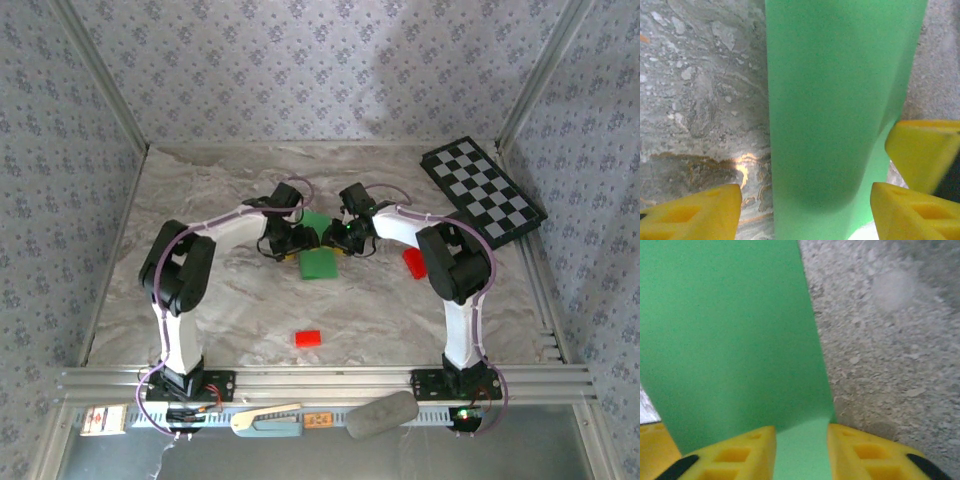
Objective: Fold a paper plane with a square sheet of paper (pick it up from the middle)
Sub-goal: First fold in half a square sheet of paper at the center of the table, then hold the square sheet of paper at the center of the table.
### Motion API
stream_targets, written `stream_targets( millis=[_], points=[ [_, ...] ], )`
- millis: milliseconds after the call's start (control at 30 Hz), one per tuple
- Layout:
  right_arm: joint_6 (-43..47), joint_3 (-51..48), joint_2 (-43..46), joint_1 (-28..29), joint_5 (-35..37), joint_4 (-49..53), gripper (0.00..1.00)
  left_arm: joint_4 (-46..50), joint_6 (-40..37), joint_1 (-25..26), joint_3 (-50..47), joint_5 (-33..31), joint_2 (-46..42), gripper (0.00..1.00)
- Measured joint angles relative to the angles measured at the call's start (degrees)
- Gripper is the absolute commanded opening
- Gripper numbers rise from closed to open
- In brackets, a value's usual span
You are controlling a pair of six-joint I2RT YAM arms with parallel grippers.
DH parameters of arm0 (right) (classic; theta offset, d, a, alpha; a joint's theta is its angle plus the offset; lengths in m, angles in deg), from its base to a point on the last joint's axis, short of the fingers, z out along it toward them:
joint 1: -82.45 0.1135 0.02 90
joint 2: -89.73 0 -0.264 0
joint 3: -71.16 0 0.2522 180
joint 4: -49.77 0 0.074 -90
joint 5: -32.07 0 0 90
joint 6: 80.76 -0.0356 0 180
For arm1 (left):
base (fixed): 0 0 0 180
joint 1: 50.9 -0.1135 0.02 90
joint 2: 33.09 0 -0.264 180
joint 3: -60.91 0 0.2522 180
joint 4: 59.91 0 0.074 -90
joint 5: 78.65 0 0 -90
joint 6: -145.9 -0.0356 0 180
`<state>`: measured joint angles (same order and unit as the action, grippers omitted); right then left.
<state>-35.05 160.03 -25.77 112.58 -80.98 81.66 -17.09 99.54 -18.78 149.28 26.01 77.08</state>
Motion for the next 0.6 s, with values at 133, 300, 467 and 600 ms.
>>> stream_targets(
  millis=[133, 300, 467, 600],
  points=[
    [0.5, 0.3, 0.2, -0.8, -1.6, 0.4, 0.53, 1.1, -0.3, 0.2, 1.7, -3.5, 1.7, 0.56],
    [1.0, -1.7, 4.0, -3.7, -2.5, -0.1, 0.59, 2.0, -0.9, 0.2, 2.3, -7.5, 1.8, 0.47],
    [1.9, -3.0, 7.6, -6.4, -2.2, -0.4, 0.58, 2.7, -0.7, 0.2, 2.5, -9.3, 2.1, 0.4],
    [2.6, -3.1, 7.9, -6.7, -2.3, -0.5, 0.57, 2.9, -1.0, 0.2, 2.7, -9.8, 3.2, 0.36]
  ],
)
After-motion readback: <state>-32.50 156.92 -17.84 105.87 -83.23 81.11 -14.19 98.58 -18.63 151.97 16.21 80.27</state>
